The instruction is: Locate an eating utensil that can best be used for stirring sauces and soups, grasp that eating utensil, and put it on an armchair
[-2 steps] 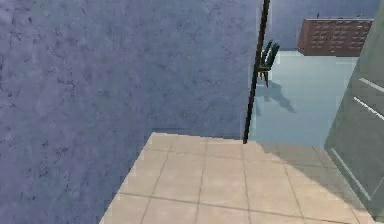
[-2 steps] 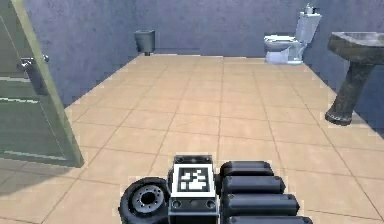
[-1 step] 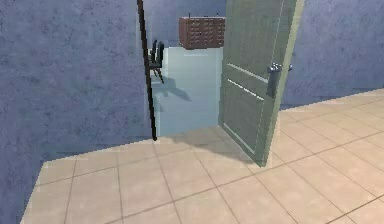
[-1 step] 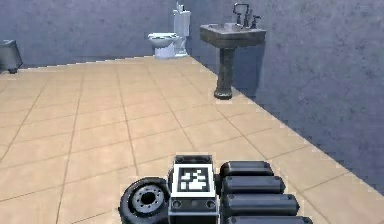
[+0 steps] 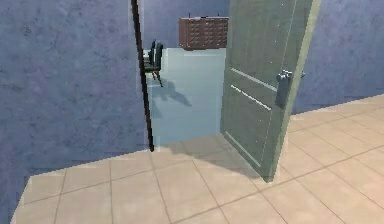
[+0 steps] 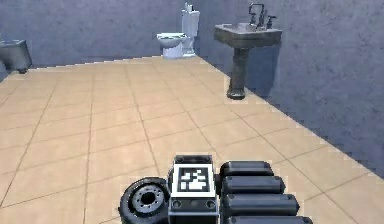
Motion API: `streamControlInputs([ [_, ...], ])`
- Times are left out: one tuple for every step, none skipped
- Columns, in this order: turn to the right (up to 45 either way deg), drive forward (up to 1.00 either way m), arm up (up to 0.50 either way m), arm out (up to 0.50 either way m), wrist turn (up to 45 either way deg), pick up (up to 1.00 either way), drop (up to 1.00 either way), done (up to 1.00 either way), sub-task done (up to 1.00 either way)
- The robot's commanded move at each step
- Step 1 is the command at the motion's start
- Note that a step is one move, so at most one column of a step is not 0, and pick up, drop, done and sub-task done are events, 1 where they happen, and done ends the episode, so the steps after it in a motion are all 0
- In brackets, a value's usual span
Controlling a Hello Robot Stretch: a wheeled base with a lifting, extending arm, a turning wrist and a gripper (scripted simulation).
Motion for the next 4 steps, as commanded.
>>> streamControlInputs([
  [0.0, 1.00, 0.00, 0.00, 0.0, 0.00, 0.00, 0.00, 0.00],
  [3.0, 0.00, 0.00, 0.00, 0.0, 0.00, 0.00, 0.00, 0.00],
  [0.0, 1.00, 0.00, 0.00, 0.0, 0.00, 0.00, 0.00, 0.00],
  [6.0, 0.00, 0.00, 0.00, 0.0, 0.00, 0.00, 0.00, 0.00],
])
